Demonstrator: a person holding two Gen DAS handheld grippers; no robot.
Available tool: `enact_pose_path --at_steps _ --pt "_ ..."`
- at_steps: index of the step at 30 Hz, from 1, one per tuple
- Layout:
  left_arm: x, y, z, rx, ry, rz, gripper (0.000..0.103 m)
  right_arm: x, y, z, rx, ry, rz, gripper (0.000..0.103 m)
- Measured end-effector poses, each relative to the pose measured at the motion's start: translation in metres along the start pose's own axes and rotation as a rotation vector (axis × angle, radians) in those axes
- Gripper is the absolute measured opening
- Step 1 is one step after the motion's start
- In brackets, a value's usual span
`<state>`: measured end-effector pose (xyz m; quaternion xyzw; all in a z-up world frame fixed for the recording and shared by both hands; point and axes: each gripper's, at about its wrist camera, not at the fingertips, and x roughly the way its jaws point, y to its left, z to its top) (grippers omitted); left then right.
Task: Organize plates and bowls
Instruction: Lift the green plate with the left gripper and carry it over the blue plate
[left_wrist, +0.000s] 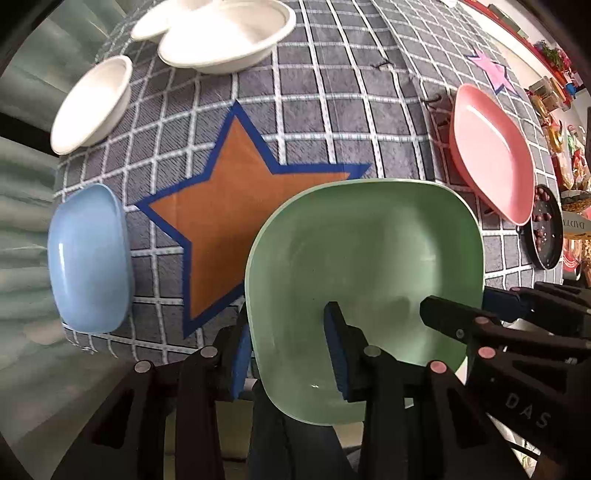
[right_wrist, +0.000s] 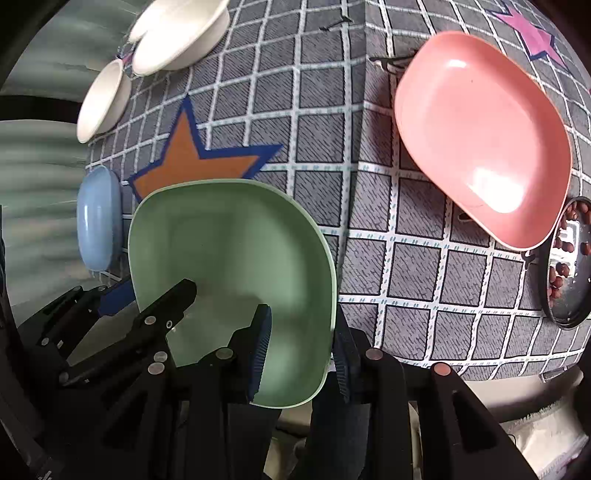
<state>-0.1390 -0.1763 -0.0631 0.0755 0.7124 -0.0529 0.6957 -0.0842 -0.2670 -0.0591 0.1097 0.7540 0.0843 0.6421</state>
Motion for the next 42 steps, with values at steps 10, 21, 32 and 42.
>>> enact_pose_path --at_steps 10,21,32,42 --pt "-0.019 0.053 -0.006 -0.020 -0.028 0.000 0.041 -0.007 0.043 0.009 -0.033 -0.006 -0.013 0.035" --pt "-0.029 0.172 0.002 -0.039 -0.055 -0.005 0.041 0.011 0.132 0.031 -0.063 -0.030 -0.025 0.035" --pt "-0.012 0.297 0.040 -0.085 -0.020 -0.001 0.040 0.051 0.238 0.062 -0.092 -0.006 -0.025 0.035" --pt "0.013 0.319 0.058 -0.032 0.016 -0.004 0.055 0.087 0.265 0.085 -0.022 0.002 -0.069 0.049"
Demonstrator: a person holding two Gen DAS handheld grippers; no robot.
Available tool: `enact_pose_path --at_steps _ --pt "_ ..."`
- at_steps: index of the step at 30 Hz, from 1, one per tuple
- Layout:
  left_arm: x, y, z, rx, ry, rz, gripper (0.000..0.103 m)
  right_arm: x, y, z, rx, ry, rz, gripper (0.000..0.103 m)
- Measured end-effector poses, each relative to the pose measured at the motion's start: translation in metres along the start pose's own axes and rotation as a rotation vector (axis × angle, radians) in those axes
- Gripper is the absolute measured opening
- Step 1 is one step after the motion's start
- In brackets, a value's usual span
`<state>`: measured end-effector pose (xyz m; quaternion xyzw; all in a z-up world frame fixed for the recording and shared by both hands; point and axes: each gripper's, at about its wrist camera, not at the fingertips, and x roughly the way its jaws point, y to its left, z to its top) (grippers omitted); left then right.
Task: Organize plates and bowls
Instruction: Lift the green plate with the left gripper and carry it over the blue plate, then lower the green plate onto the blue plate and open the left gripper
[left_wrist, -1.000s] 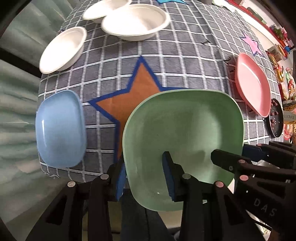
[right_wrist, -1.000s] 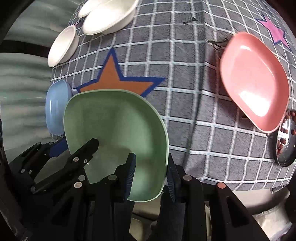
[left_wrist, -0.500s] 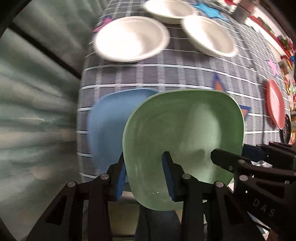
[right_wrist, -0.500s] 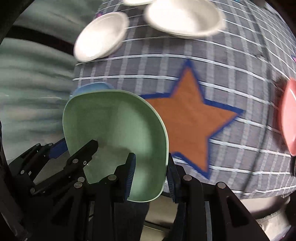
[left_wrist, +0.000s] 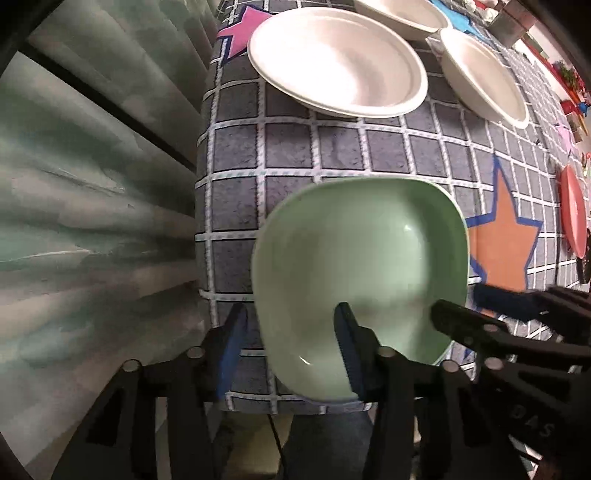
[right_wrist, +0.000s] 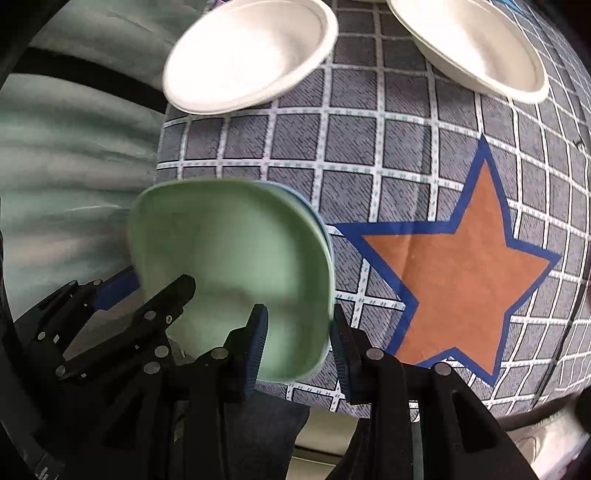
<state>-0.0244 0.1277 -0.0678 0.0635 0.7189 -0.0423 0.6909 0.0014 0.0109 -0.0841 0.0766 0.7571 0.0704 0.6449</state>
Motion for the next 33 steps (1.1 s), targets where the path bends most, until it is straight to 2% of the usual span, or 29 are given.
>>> enact_pose_path --at_steps 1,2,3,4,5,10,13,17,21,25,29,33 --pt "0.001 0.005 0.000 0.002 0.002 -0.003 0.057 -0.002 -0.003 -0.001 0.016 -0.005 -0.016 0.066" --pt "-0.002 0.006 0.001 0.006 -0.001 -0.014 0.063 -0.008 -0.008 -0.003 0.038 -0.015 -0.017 0.074" --pt "-0.007 0.008 0.000 0.013 -0.014 -0.027 0.068 -0.013 -0.014 -0.005 0.056 -0.025 -0.007 0.088" --pt "-0.010 0.009 0.001 0.023 -0.034 -0.035 0.076 -0.019 -0.021 -0.007 0.080 -0.042 0.005 0.100" --pt "-0.009 0.010 0.002 0.037 -0.060 -0.039 0.080 -0.023 -0.027 -0.007 0.098 -0.058 0.005 0.102" --pt "-0.022 -0.021 0.000 0.136 -0.092 -0.099 0.080 -0.029 -0.058 -0.019 0.190 -0.083 -0.012 0.102" --pt "-0.033 -0.046 -0.003 0.192 -0.076 -0.110 0.080 -0.031 -0.082 -0.041 0.260 -0.059 -0.008 0.102" --pt "-0.042 -0.073 0.000 0.265 -0.102 -0.101 0.080 -0.043 -0.102 -0.051 0.303 -0.083 0.006 0.102" --pt "-0.051 -0.096 0.001 0.269 -0.110 -0.076 0.080 -0.054 -0.121 -0.058 0.299 -0.094 0.033 0.102" --pt "-0.055 -0.124 0.008 0.252 -0.115 -0.045 0.080 -0.076 -0.157 -0.071 0.267 -0.121 0.049 0.102" --pt "-0.057 -0.167 0.014 0.241 -0.117 -0.018 0.080 -0.086 -0.194 -0.090 0.258 -0.153 0.072 0.102" --pt "-0.058 -0.209 0.001 0.223 -0.123 0.006 0.080 -0.099 -0.230 -0.101 0.233 -0.175 0.068 0.102"
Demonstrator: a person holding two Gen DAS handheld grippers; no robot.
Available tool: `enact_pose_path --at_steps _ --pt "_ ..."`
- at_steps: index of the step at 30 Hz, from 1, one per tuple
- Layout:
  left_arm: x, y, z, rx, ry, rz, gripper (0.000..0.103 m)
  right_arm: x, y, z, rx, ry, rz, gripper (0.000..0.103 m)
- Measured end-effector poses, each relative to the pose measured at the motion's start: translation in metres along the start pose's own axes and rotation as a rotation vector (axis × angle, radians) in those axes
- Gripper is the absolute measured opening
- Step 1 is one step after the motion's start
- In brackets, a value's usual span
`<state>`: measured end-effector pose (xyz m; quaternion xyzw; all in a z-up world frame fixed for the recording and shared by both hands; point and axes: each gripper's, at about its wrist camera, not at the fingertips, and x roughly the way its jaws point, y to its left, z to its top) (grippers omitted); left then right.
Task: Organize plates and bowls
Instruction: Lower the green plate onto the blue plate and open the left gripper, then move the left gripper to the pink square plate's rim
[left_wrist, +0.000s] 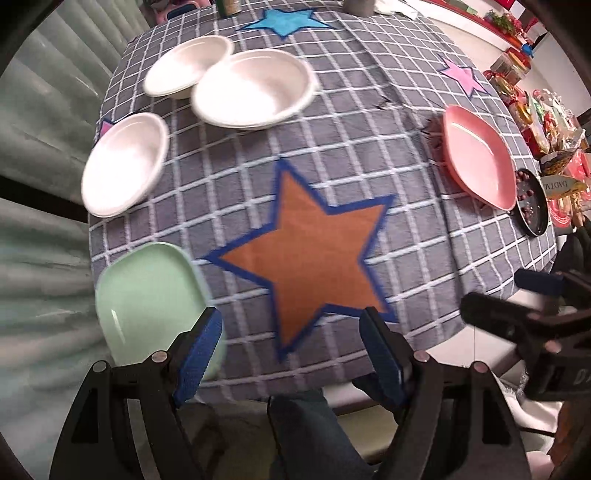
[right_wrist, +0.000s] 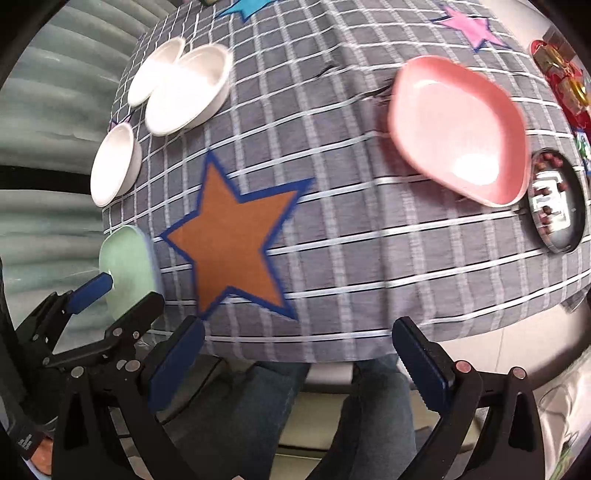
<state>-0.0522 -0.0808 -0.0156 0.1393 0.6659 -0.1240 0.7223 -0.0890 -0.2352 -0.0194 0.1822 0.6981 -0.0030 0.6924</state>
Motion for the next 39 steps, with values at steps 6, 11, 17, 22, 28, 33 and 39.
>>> enact_pose_path --at_steps 6,11,17,22,28,33,39 --pt "0.005 -0.056 -0.010 -0.018 0.022 0.000 0.080 -0.013 -0.038 -0.004 -0.043 -0.021 0.015 0.102" --pt "-0.017 -0.081 -0.009 -0.001 -0.008 0.029 0.080 -0.031 -0.061 -0.009 -0.045 -0.021 0.040 0.102" --pt "-0.015 -0.093 -0.007 -0.003 -0.008 0.044 0.080 -0.041 -0.068 -0.007 -0.063 -0.048 0.066 0.102" --pt "-0.014 -0.104 0.000 -0.001 -0.010 0.019 0.080 -0.041 -0.080 -0.008 -0.054 -0.028 0.012 0.102" --pt "-0.012 -0.119 0.015 0.051 -0.034 -0.002 0.080 -0.063 -0.094 0.007 -0.023 -0.074 -0.013 0.102" --pt "0.002 -0.110 0.030 0.063 0.004 -0.010 0.080 -0.052 -0.091 0.023 0.006 -0.060 -0.008 0.102" --pt "0.004 -0.081 0.059 0.037 -0.034 -0.012 0.080 -0.054 -0.071 0.051 -0.013 -0.097 -0.013 0.102"
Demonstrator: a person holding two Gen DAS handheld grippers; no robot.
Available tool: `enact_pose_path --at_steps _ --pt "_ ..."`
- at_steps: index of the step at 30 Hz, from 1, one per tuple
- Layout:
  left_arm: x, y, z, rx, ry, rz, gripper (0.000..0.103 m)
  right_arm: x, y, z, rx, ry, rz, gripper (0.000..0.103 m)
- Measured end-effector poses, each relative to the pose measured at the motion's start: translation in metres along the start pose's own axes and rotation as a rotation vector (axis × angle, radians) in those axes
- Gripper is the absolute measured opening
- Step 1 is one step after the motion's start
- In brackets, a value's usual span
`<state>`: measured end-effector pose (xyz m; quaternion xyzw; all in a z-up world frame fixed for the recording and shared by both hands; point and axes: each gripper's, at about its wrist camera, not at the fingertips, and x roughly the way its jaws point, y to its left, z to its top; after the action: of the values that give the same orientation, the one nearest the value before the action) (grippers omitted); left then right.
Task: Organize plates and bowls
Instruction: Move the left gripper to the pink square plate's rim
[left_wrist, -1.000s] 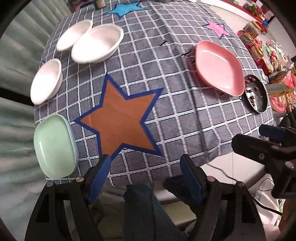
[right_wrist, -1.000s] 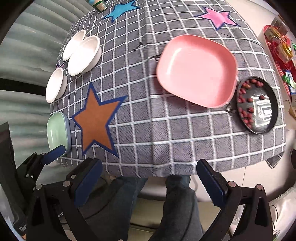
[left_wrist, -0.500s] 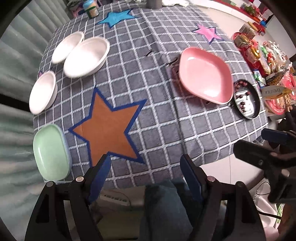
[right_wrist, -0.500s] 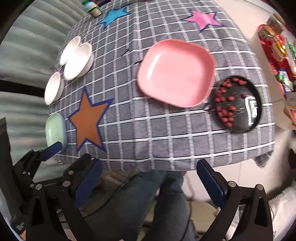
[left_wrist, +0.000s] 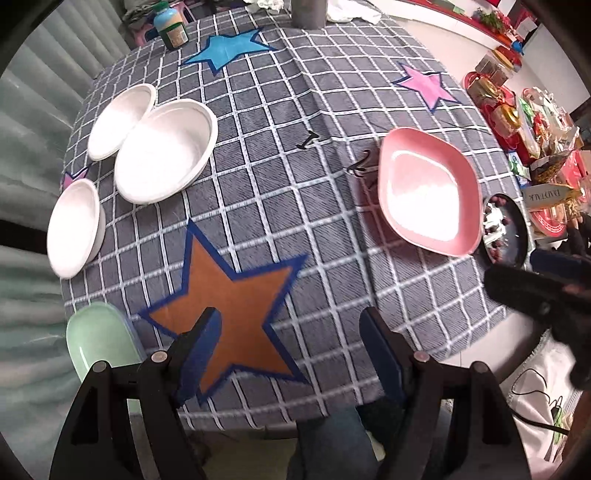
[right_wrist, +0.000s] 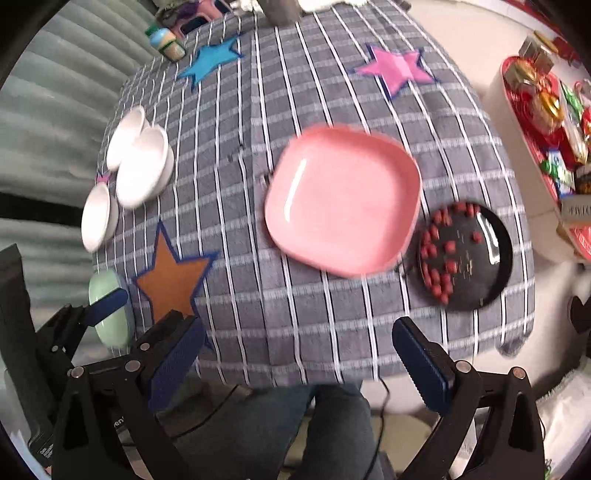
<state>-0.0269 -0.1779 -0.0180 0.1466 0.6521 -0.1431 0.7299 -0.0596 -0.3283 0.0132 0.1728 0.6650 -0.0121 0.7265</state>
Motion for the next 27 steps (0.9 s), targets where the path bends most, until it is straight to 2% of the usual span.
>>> enact_pose_path --at_steps 3,6,11,16,23,27 --pt "0.015 0.006 0.004 0.019 0.037 0.010 0.080 0.007 0.007 0.008 0.010 -0.024 -0.049 0.102" --pt "0.018 0.011 0.005 0.042 0.039 0.004 0.080 0.009 0.009 0.007 0.017 -0.046 -0.093 0.102" --pt "0.030 0.005 0.017 0.058 0.068 -0.014 0.080 0.009 -0.002 0.007 0.041 -0.069 -0.185 0.102" --pt "0.035 -0.025 0.040 0.091 0.062 -0.031 0.080 0.005 -0.029 0.008 0.089 -0.047 -0.210 0.102" --pt "0.048 -0.071 0.087 0.096 0.048 0.004 0.080 -0.005 -0.062 0.022 0.082 -0.025 -0.222 0.102" --pt "0.076 -0.097 0.114 0.112 0.080 0.043 0.080 -0.006 -0.076 0.031 0.065 -0.018 -0.231 0.102"
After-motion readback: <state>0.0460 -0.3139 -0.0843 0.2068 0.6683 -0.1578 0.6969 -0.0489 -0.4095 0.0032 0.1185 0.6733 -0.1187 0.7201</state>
